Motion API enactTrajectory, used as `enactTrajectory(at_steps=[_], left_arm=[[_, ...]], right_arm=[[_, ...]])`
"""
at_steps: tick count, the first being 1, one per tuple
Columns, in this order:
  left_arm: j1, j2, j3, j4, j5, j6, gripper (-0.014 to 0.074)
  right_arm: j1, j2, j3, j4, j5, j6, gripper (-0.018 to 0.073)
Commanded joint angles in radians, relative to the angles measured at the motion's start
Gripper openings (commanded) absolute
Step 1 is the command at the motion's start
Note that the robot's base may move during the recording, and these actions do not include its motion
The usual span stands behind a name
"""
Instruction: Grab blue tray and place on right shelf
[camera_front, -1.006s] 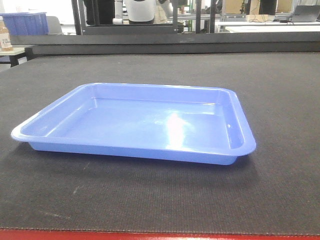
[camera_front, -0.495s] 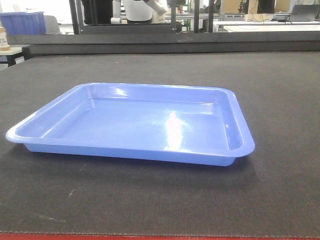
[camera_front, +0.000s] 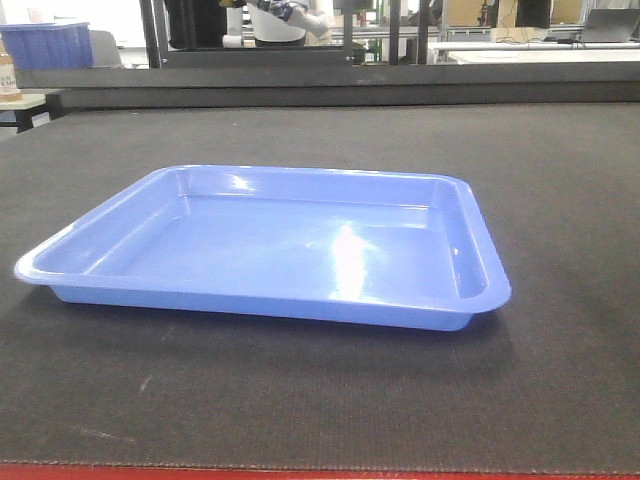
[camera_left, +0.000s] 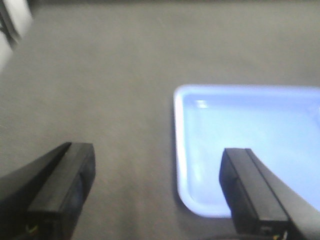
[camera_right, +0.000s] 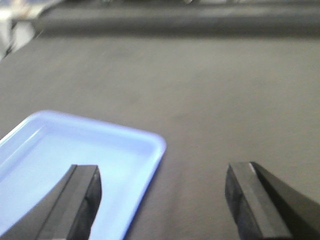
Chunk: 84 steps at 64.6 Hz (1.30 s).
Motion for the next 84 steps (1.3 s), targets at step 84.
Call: enactTrajectory(at_steps=[84], left_arm=[[-0.054, 1.095, -0.592, -0.016, 0.218, -0.084, 0.0431]], right_arm=[[0.219, 1.073, -0.586, -0.182, 0.373, 0.503, 0.0611]])
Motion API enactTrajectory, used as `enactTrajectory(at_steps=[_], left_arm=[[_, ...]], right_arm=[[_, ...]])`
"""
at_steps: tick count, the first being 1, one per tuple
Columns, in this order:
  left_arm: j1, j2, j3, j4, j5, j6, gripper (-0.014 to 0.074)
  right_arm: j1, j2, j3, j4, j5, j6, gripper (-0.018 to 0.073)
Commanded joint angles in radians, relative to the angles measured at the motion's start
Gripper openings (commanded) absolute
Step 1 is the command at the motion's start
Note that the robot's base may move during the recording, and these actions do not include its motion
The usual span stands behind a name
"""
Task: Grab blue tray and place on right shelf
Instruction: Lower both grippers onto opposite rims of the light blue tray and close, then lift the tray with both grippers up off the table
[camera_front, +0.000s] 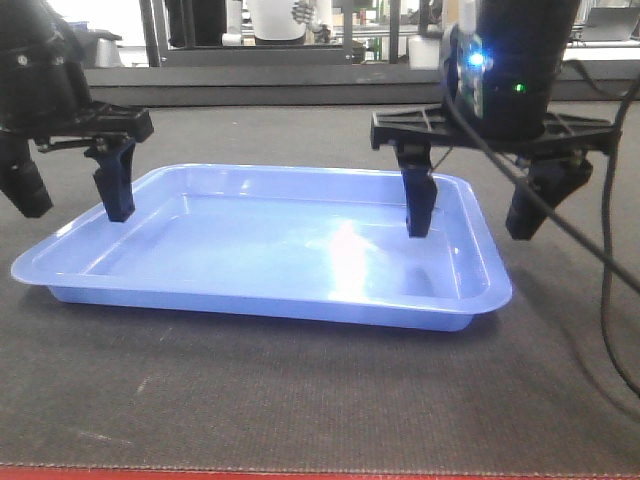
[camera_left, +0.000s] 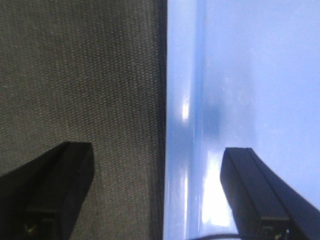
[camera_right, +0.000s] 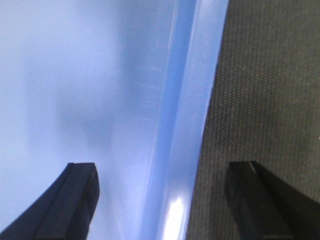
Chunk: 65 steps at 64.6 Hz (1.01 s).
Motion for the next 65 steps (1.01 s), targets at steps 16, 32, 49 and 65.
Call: enactTrajectory(at_steps=[16, 32, 49, 65], left_arm=[[-0.006, -0.002, -0.032, -0.044, -0.031, -0.009, 0.043], [-0.006, 0.016, -0.032, -0.044, -0.018, -0.009, 0.0395], [-0.006, 0.013, -0.032, -0.047, 0.009, -0.009, -0.0048], [-0.006, -0.049, -0.109, -0.062, 0.133, -0.009, -0.0046]], right_arm=[[-0.004, -0.007, -0.033, -0.01, -0.032, 0.003, 0.0611], [-0.004, 0.001, -0.033, -0.01, -0.033, 0.003, 0.0472], [-0.004, -0.002, -0.036, -0.01, -0.026, 0.003, 0.008], [-0.004, -0.09, -0.088, -0.06, 0.018, 0.003, 0.0057]])
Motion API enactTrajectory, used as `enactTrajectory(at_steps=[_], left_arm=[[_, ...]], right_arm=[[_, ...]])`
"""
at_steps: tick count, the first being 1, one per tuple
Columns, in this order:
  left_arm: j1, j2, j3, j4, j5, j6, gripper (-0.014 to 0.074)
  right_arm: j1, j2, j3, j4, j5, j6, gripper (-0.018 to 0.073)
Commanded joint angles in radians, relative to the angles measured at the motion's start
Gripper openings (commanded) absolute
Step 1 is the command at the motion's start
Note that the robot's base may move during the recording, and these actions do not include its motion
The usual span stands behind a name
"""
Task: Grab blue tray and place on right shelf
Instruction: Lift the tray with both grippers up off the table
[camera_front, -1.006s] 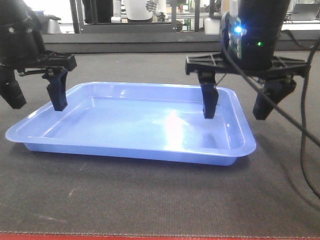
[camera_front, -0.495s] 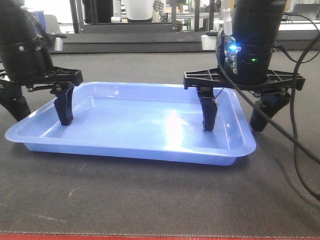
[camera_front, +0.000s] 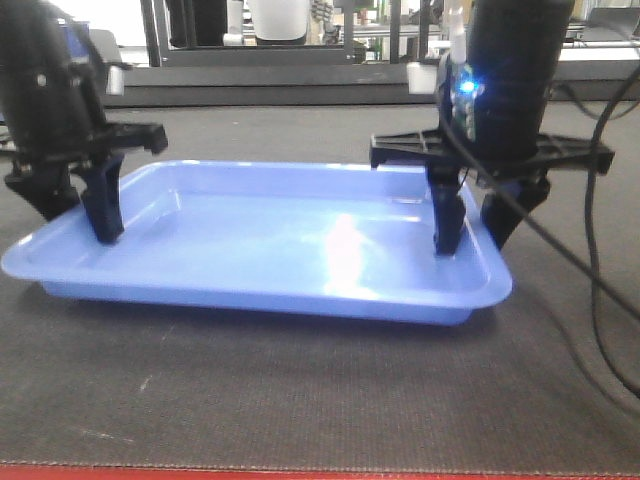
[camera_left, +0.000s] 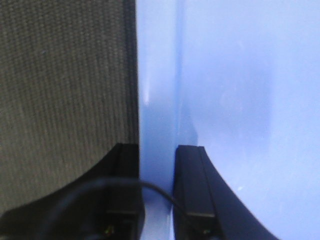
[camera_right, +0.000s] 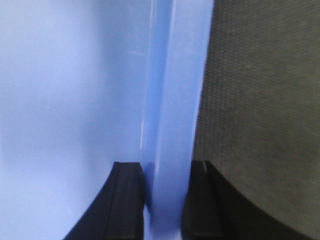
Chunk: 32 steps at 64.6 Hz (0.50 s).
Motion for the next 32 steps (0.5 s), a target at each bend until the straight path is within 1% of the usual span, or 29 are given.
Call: enactTrajectory(at_steps=[1, 11, 19, 26, 29, 32], left_arm=[[-0.006, -0.108, -0.048, 0.021, 0.03, 0.0, -0.0046], [-0.006, -0.225, -0.048, 0.018, 0.081, 0.0, -0.0046], [-0.01, -0.307, -0.048, 0.014, 0.141, -0.028, -0.0046], [-0.041, -0.375, -0.045, 0.028, 0.199, -0.049, -0.0043], [-0.068, -0.401, -0.036, 0.033, 0.212, -0.058, -0.0041], [-0.094, -0.429, -0.023, 0.053, 0.219, -0.083, -0.0041]], right_arm=[[-0.001, -0.122, -0.063, -0.064, -0.001, -0.011, 0.0057], [0.001, -0.238, -0.066, -0.088, 0.034, -0.032, 0.0057], [0.002, -0.315, -0.066, -0.106, 0.094, -0.088, 0.0057], [0.002, -0.377, -0.066, -0.106, 0.144, -0.11, 0.0057], [0.002, -0.4, -0.065, -0.106, 0.163, -0.113, 0.0057], [0.002, -0.427, -0.056, -0.106, 0.175, -0.122, 0.0057]])
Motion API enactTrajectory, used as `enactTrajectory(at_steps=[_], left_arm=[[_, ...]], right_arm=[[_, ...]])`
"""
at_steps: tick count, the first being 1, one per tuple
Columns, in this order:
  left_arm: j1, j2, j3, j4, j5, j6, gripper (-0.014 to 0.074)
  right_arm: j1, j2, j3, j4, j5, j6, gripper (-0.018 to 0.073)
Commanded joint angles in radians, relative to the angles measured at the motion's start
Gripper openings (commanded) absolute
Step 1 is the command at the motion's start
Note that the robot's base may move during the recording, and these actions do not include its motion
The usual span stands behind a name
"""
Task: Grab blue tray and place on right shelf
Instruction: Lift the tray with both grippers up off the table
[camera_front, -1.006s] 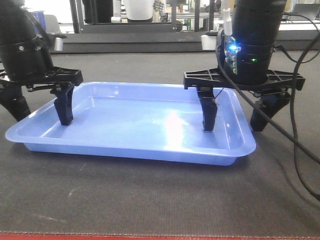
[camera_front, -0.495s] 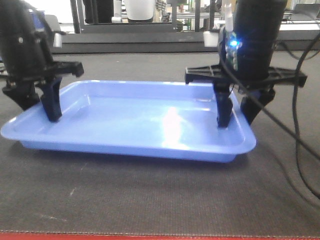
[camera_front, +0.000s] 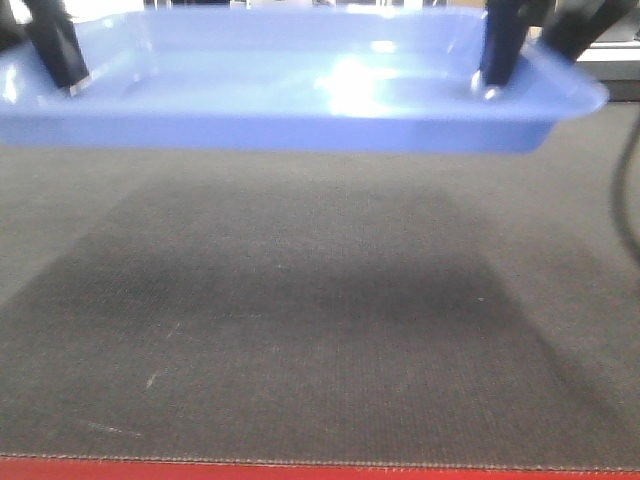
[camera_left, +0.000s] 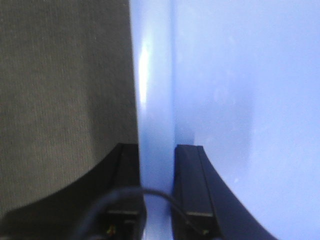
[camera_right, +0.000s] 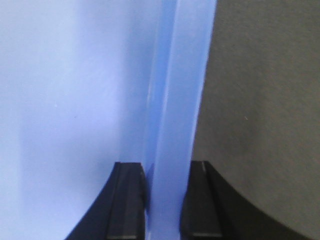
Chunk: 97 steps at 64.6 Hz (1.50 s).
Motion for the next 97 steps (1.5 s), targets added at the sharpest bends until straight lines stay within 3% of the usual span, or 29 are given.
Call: enactTrajectory(at_steps=[1, 5, 18, 28, 97], left_arm=[[-0.048, -0.089, -0.003, 0.078, 0.058, -0.02, -0.0041], [-0.087, -0.119, 0.024, 0.111, 0.058, -0.06, -0.0041], [-0.191, -0.188, 0.111, 0.111, 0.063, -0.138, -0.0041], [-0.229, -0.194, 0.145, 0.111, 0.06, -0.157, -0.0041], [-0.228, -0.194, 0.147, 0.1, 0.073, -0.162, -0.0048]], right_arm=[[-0.004, -0.093, -0.021, -0.062, 0.01, -0.047, 0.0057], [-0.002, -0.123, -0.005, -0.062, 0.019, -0.057, 0.0057], [0.038, -0.197, 0.06, -0.062, 0.069, -0.091, 0.0057], [0.052, -0.223, 0.082, -0.062, 0.063, -0.091, 0.0057], [0.052, -0.224, 0.082, -0.062, 0.055, -0.091, 0.0057]])
